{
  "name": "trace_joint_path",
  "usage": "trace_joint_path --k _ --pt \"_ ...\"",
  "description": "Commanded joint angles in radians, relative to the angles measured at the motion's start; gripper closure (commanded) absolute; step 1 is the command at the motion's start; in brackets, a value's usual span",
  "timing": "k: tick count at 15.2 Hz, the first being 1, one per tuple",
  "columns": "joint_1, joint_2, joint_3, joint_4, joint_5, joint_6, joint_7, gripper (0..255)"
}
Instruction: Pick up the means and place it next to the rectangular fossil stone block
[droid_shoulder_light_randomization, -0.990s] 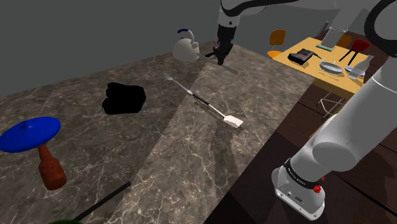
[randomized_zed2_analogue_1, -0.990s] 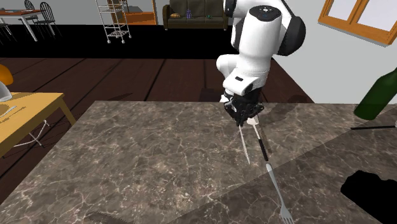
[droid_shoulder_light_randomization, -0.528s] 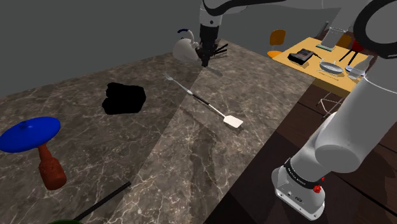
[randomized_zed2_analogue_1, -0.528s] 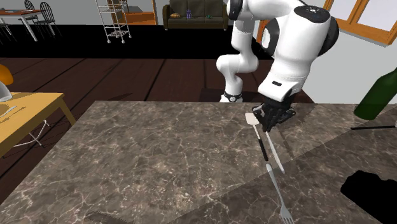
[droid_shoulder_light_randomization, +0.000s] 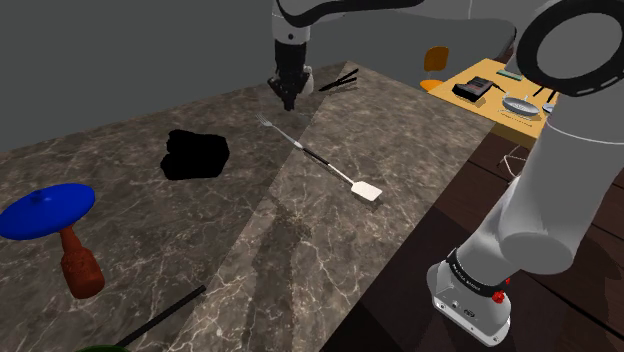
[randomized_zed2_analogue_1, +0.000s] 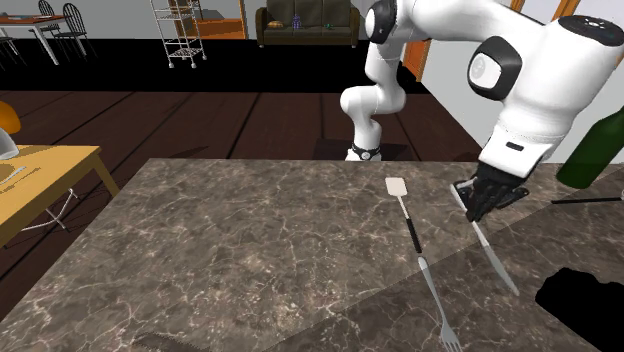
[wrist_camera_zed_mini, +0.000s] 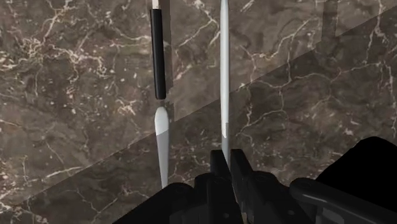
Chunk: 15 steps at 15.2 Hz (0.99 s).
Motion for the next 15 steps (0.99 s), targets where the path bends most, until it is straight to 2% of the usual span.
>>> trace_joint_path --k 1,5,15 --pt "0.026 0.038 0.015 0.059 -0.005 -0.02 0.041 255" --pt "0.086 0.156 0.041 0.23 -0.021 -0.073 0.125 255" --pt "0.084 0.161 0.039 0.103 -0.021 0.059 0.124 255"
